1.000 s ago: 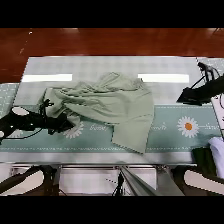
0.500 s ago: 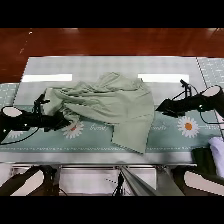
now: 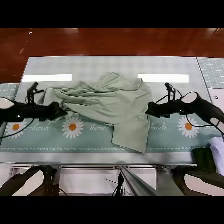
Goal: Fold the shirts.
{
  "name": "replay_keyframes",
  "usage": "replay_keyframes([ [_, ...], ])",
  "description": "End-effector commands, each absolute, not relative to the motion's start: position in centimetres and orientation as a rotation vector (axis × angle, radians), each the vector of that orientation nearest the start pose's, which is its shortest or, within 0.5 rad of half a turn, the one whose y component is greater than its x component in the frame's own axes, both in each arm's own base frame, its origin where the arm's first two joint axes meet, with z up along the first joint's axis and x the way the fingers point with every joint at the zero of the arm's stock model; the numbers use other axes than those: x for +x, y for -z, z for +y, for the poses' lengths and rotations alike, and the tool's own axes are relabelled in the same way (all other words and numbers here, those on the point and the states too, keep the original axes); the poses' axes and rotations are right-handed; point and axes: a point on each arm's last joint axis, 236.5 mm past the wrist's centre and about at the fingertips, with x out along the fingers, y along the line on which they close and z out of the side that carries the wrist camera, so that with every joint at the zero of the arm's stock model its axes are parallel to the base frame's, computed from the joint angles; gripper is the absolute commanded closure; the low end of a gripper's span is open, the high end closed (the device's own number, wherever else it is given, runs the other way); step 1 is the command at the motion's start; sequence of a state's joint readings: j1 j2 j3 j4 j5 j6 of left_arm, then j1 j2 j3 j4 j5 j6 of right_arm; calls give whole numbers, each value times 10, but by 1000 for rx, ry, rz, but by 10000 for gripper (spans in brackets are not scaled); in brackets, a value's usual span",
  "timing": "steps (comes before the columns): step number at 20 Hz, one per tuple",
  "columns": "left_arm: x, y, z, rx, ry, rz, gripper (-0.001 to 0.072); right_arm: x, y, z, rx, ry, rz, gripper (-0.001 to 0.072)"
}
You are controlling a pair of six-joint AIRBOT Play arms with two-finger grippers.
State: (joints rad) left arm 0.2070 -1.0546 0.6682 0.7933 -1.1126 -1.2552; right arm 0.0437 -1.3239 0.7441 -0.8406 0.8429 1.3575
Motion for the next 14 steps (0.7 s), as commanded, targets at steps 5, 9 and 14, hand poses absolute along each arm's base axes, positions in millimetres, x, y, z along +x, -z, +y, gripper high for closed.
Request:
replay_keyframes([
  [5,363,-281,-77,-330,447,521,687,395,-238,89,373,-391,483,673],
  [9,285,-480,-83,-123,429,11,688,321,-442,46,211,-266,-38,673],
  [14,203,-546,-56,-87,225,-179,688,246,-515,14,98,-80,-179,673],
])
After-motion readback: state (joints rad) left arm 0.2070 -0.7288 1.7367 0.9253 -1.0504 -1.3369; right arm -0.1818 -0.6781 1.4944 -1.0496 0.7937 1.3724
